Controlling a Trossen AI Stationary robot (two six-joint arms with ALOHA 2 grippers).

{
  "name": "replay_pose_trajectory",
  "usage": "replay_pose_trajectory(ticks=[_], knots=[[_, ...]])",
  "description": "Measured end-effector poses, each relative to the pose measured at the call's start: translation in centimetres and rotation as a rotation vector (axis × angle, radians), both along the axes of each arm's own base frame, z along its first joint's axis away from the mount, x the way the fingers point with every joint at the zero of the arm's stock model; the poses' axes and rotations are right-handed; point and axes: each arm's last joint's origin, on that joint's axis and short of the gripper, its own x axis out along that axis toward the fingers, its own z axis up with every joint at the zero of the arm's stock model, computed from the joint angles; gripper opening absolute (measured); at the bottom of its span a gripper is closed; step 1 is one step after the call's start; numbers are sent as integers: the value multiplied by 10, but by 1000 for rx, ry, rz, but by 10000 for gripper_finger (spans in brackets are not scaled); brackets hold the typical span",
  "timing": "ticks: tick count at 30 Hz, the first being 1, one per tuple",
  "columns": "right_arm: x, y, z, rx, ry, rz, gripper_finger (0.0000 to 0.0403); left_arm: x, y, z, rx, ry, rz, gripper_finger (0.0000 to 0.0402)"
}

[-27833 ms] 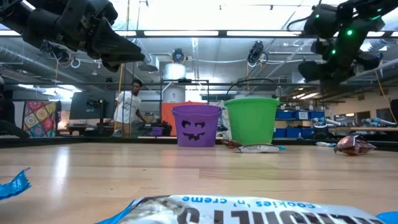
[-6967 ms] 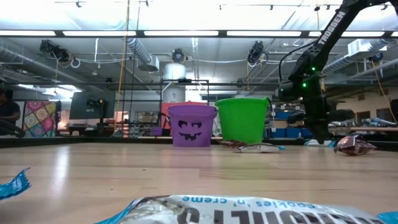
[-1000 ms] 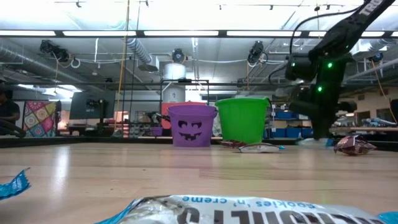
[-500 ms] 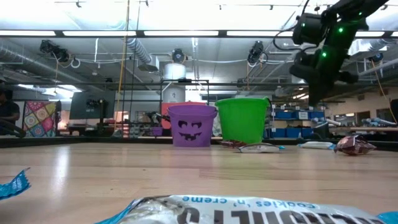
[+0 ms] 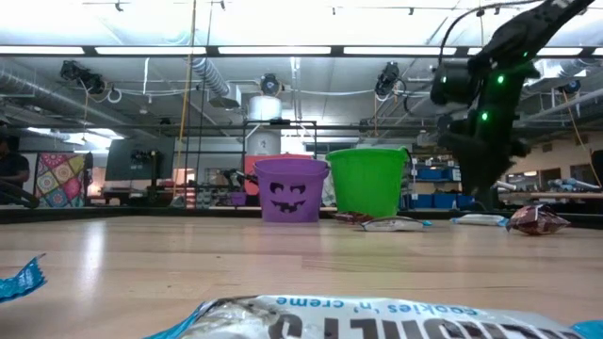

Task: Sort candy by brand, put in halloween buckets
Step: Put the white chocolate bar into the purple bucket

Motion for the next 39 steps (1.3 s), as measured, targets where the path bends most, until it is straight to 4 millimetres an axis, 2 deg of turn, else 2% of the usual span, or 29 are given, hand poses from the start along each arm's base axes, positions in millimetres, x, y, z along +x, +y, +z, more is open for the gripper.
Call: replay_pose_trajectory(ticks=[3,7,14,19,26,34,36,39], knots=[[0,-1,-16,50,57,-11,273,0,0,0,2,1,-3,142],[0,0,-35,92,107,-9,297,0,0,0,2,1,-3,142],[0,1,-51,159,79,-39,291,0,0,0,0,1,-4,142],[0,1,-51,161,71,-25,235,0,0,0,-1,1,-4,142],[0,2,-50,179,48,-12,84,0,0,0,-1,1,-4,142],[0,5,-48,188,31,3,71,1,-2,0,-6,2,-13,142],[-1,8,-43,192,9,-8,48,1,-3,0,-6,1,-18,142],[-4,17,-34,196,-25,-38,36,1,-3,0,-5,1,-19,142]])
